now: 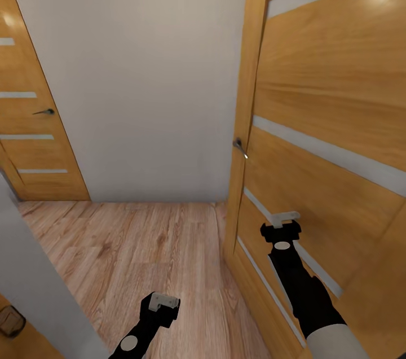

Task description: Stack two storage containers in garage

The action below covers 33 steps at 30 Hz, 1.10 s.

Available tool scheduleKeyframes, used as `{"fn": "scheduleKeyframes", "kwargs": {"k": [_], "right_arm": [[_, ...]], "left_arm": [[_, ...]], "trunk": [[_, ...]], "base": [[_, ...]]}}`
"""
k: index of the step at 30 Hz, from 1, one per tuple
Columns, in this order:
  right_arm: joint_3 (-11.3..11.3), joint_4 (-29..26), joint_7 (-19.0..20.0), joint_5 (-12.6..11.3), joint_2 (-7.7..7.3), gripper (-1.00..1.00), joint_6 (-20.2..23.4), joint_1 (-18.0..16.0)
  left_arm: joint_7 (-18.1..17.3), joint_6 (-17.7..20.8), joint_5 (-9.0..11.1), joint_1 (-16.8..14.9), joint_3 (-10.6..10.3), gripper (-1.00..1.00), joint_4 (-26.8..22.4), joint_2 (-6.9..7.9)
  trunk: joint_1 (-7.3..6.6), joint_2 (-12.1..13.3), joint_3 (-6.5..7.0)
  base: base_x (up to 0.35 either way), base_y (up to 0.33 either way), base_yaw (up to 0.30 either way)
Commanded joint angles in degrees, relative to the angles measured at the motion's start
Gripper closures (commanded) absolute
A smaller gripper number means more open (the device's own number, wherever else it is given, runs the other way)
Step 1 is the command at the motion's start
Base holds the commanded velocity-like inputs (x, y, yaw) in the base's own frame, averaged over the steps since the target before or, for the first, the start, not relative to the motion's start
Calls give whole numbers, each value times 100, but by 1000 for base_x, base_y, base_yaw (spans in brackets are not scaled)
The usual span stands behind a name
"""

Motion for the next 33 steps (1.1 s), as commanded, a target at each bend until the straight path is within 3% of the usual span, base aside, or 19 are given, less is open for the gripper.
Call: {"fn": "scheduleKeyframes", "kwargs": {"k": [1,17,33], "right_arm": [[8,-9,-34,139,-6,-100,69,-7],[13,4,-38,138,-4,-100,69,-5],[-30,124,-91,145,-10,-100,77,-7]], "left_arm": [[-1,-18,21,-3,-11,-100,3,2],[-5,-17,20,-3,-11,-100,3,2],[-4,-19,21,-3,-11,-100,3,-2]], "trunk": [[1,-3,-5],[1,-3,-5],[1,-3,-5]], "base": [[29,4,0],[100,1,0],[12,0,0]]}}
